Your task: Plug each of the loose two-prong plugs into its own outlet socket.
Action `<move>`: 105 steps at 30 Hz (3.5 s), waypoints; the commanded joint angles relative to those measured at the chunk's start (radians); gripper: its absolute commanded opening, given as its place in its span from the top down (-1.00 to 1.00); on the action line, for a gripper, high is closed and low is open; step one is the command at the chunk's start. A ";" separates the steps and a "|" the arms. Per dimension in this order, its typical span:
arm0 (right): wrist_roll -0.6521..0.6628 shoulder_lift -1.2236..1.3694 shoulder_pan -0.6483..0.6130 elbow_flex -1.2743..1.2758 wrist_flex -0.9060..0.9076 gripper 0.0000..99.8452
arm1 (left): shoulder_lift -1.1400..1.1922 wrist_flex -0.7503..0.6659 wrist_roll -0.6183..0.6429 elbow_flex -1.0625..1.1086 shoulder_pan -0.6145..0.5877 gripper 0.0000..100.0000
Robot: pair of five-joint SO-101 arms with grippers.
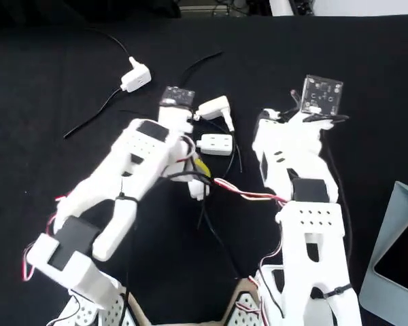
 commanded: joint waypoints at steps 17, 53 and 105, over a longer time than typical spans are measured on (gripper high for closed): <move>-0.009 -0.021 0.014 0.002 -0.020 0.98 | 0.160 0.034 -0.164 -0.091 -0.058 0.84; -0.011 -0.021 -0.051 0.024 -0.020 0.98 | -0.388 0.247 -0.752 0.031 -0.509 0.42; -0.002 -0.018 -0.247 0.012 0.025 0.97 | -0.315 -0.086 -0.749 0.180 -0.562 0.42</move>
